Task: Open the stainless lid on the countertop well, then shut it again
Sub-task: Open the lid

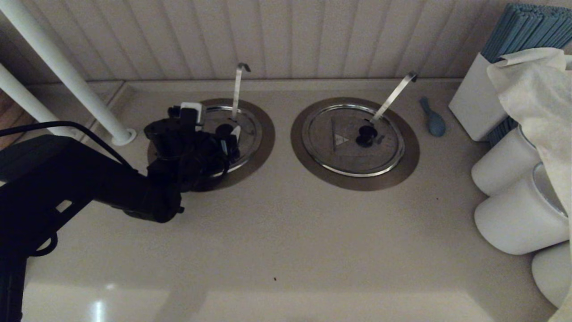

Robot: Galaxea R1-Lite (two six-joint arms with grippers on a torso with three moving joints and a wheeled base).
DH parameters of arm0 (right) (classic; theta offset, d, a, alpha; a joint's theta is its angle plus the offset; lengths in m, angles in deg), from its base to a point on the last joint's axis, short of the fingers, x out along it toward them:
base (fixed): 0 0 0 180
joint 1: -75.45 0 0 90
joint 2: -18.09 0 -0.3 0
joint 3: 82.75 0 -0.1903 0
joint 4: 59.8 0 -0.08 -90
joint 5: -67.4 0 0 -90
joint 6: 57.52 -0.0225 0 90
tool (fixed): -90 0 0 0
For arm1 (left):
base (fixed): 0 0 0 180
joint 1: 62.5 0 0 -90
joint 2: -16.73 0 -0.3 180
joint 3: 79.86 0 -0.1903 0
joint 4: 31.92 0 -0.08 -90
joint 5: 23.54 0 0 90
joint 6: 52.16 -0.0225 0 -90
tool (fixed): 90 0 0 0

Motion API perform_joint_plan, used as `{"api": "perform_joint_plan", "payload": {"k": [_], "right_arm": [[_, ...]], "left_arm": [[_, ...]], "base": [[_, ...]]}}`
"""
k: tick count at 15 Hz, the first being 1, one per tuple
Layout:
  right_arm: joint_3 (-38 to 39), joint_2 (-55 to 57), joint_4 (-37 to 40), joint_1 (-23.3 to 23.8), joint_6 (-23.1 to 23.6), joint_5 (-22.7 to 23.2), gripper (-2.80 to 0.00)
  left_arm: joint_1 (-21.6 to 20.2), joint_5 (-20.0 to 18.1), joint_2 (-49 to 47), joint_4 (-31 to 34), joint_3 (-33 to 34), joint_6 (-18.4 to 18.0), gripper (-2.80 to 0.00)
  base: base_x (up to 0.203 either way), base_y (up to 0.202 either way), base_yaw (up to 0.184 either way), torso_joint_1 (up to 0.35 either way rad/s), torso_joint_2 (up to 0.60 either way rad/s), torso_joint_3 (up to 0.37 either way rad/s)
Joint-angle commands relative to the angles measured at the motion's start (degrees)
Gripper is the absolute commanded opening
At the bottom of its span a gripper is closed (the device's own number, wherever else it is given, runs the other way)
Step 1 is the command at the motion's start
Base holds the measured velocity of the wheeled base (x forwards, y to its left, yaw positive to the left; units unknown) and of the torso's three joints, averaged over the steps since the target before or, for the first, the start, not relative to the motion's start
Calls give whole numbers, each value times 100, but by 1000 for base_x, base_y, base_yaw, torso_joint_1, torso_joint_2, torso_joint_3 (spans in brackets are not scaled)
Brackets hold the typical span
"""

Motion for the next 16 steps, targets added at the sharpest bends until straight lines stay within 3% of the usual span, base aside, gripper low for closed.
{"api": "perform_joint_plan", "payload": {"k": [1, 16], "right_arm": [[0, 0, -2, -6, 4, 4, 0], [0, 2, -2, -5, 4, 4, 0]], "left_arm": [[-66, 0, 23, -31, -2, 0, 0], [-168, -36, 269, 83, -89, 23, 0]], "base": [[0, 0, 0, 0, 0, 0], [0, 0, 0, 0, 0, 0]]}}
